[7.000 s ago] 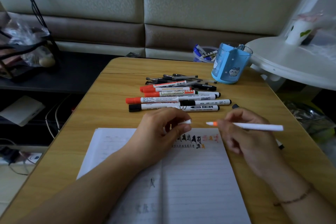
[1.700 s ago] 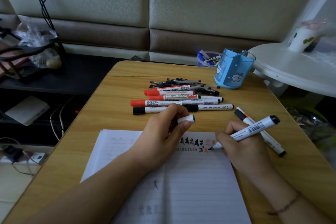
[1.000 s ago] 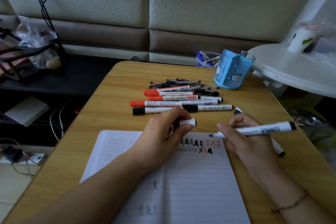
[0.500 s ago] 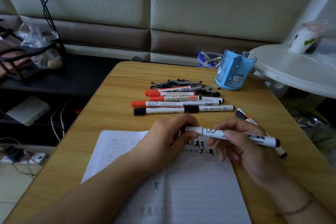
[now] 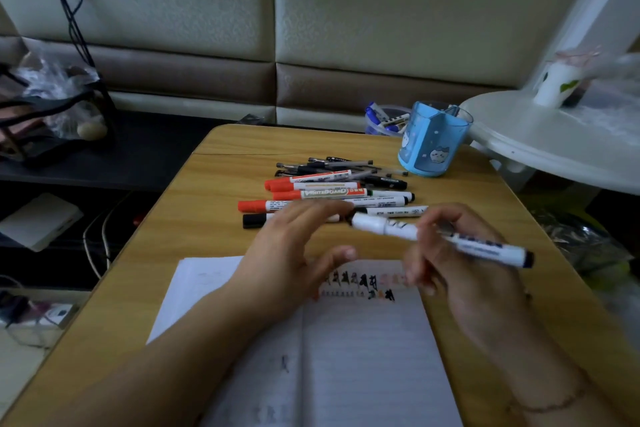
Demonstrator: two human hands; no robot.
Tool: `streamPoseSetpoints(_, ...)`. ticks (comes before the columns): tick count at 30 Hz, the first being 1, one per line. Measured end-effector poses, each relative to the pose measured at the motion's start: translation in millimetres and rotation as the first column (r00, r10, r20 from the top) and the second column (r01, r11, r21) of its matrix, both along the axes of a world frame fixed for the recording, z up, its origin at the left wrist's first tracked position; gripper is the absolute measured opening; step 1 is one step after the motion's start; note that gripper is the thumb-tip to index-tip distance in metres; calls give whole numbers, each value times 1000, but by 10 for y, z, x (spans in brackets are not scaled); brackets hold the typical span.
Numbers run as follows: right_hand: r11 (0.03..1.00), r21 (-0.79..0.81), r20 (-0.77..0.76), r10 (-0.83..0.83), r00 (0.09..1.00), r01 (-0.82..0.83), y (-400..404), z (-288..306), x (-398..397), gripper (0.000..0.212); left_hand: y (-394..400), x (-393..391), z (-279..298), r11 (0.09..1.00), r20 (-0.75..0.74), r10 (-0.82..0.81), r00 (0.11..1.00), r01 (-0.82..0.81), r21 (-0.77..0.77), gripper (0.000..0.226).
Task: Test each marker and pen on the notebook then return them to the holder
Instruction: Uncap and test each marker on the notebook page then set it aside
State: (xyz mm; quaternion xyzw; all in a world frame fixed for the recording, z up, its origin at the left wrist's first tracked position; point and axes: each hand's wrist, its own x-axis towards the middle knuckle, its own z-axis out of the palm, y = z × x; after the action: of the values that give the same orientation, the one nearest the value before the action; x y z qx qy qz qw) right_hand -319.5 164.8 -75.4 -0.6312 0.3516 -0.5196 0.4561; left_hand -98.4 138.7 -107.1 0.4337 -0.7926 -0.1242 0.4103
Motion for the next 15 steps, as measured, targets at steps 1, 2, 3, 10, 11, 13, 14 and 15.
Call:
streamPoseSetpoints(1,1000,-17,8,-5,1000,5,-18,48,-87,47,-33,35,-15,994,60,109,992,-109,1,56)
streamPoseSetpoints(2,1000,-22,6,22,1000,-22,-23,110,-170,65,-60,74,-20,973,106,231,967,-232,-1,56)
streamPoseSetpoints(3,999,4,14,32,999,-32,-43,145,-273,82,-86,118,-17,939,145,340,929,-345,7,52)
streamPoseSetpoints(10,783,-110,-293,-615,732,613,-257,17,-719,26,-179,287,-49,783,347,537,769,-607,134,37)
streamPoseSetpoints(11,747,-185,-405,-651,643,639,-286,-23,-777,29,-183,287,-50,780,350,538,767,-610,139,36)
streamPoseSetpoints(13,688,-207,-543,-672,503,695,-326,-92,-859,36,-202,294,-53,774,348,544,763,-617,142,36)
streamPoseSetpoints(14,676,-231,-607,-663,439,700,-355,-144,-893,34,-214,302,-60,772,347,547,762,-619,144,36)
streamPoseSetpoints(15,689,-252,-678,-626,384,679,-384,-186,-905,28,-224,307,-61,771,349,545,762,-620,149,37)
